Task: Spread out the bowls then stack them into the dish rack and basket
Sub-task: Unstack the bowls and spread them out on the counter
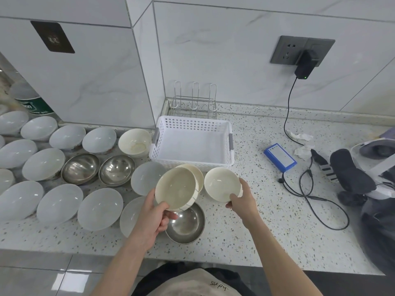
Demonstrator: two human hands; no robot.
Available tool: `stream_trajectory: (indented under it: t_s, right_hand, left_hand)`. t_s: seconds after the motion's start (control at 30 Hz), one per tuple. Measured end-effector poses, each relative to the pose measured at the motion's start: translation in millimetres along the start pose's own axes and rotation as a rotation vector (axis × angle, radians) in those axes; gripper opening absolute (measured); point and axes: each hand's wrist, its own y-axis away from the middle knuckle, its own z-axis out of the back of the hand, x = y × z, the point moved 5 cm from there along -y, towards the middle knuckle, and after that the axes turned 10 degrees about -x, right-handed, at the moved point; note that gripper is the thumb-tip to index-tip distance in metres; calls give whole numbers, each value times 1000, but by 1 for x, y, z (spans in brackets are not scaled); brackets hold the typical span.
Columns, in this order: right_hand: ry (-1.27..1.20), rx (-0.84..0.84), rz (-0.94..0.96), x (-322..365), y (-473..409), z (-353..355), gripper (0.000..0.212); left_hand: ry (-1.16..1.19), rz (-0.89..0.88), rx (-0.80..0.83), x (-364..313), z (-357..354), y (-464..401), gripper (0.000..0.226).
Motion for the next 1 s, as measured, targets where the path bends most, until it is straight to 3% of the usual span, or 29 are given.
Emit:
stream_trajectory:
  t_s: [0.37, 0.47, 0.7, 0.8, 1.0]
  right_hand:
    - [-112, 16, -163, -15, 14, 6, 48]
    - [-87, -1, -94, -20, 29, 22, 32]
    - [-223, 155, 42, -32, 59, 51, 40]
    - [-144, 151, 119, -39, 60, 61, 16]
    - [56, 143, 157, -54, 51, 62, 32]
  left_hand:
    - [-264, -66, 140, 5, -27, 22, 61]
    - [-343, -93, 207, 11, -44, 28, 66]
    - [-519, -168, 327, 37, -87, 37, 71]
    - [-555, -194, 341, 47, -98, 37, 72]
    - [-698, -234, 325, 66, -107, 36, 72]
